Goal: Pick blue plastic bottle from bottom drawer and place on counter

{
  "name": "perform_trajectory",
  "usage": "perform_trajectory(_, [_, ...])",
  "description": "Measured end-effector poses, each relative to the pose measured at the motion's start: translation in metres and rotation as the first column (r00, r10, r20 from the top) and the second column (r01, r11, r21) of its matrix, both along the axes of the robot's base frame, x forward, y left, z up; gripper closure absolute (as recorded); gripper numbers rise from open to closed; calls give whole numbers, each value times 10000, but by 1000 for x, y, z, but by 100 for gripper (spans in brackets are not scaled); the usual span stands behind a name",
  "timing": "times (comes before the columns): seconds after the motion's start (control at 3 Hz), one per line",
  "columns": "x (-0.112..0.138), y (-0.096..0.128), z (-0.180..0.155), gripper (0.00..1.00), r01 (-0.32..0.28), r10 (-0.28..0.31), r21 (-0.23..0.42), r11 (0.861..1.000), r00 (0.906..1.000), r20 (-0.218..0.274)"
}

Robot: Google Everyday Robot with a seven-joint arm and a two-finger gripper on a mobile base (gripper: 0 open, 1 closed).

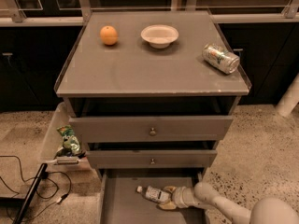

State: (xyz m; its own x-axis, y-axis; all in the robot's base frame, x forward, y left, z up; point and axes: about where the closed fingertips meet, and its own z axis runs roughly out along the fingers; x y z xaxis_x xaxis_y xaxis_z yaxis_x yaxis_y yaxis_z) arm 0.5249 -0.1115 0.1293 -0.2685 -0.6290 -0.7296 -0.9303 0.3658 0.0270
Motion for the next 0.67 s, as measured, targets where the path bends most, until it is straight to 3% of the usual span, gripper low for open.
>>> perform_trajectory(0.33, [0, 0, 0, 88, 0, 0, 0, 10000, 10000, 0])
perform_trajectory(0.67, [0, 0, 0, 100, 0, 0, 0, 10000, 10000, -1])
